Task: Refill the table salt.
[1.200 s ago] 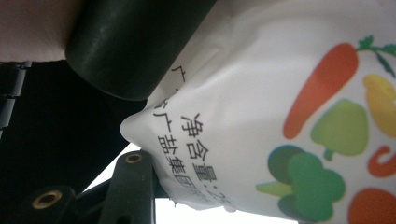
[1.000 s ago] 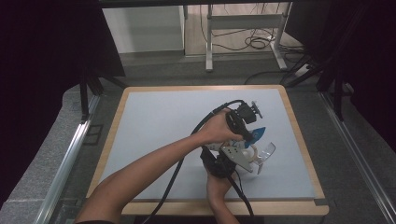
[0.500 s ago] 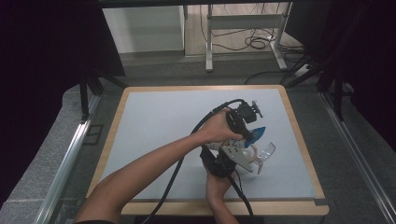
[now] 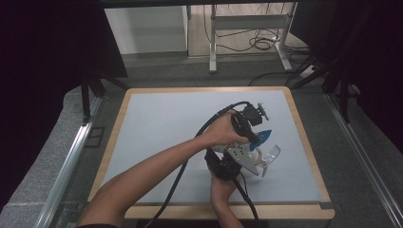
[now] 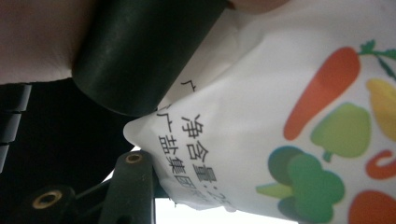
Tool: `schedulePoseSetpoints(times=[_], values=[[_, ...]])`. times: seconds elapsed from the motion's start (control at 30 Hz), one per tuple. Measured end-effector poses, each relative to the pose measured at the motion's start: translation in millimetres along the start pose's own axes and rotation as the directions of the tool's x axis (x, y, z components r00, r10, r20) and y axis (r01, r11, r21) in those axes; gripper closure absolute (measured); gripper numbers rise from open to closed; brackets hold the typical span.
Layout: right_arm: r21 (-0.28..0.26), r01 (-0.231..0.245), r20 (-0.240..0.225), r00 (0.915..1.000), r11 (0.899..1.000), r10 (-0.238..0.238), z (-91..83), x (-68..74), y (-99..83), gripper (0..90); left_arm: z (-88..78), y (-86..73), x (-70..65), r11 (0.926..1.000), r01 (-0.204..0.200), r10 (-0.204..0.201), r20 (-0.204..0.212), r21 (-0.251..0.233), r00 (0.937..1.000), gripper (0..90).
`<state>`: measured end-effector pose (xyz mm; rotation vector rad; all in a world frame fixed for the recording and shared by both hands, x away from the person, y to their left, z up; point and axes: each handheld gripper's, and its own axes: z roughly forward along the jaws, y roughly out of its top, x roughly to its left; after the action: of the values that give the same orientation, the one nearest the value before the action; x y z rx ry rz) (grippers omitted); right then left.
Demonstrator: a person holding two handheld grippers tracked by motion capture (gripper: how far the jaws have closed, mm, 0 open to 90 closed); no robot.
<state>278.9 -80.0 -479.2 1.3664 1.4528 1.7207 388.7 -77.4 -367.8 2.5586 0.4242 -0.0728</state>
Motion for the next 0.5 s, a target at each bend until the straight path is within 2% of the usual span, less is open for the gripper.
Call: schedulePoseSetpoints(times=[0.5], values=[[0.004, 0.001, -0.001, 1.0, 1.0, -0.001, 0.2, -0.1, -0.3, 55.9, 1.1, -0.5, 0.7, 1.0, -0.001, 0.001, 0.003, 0.004, 1.0, 90.0]])
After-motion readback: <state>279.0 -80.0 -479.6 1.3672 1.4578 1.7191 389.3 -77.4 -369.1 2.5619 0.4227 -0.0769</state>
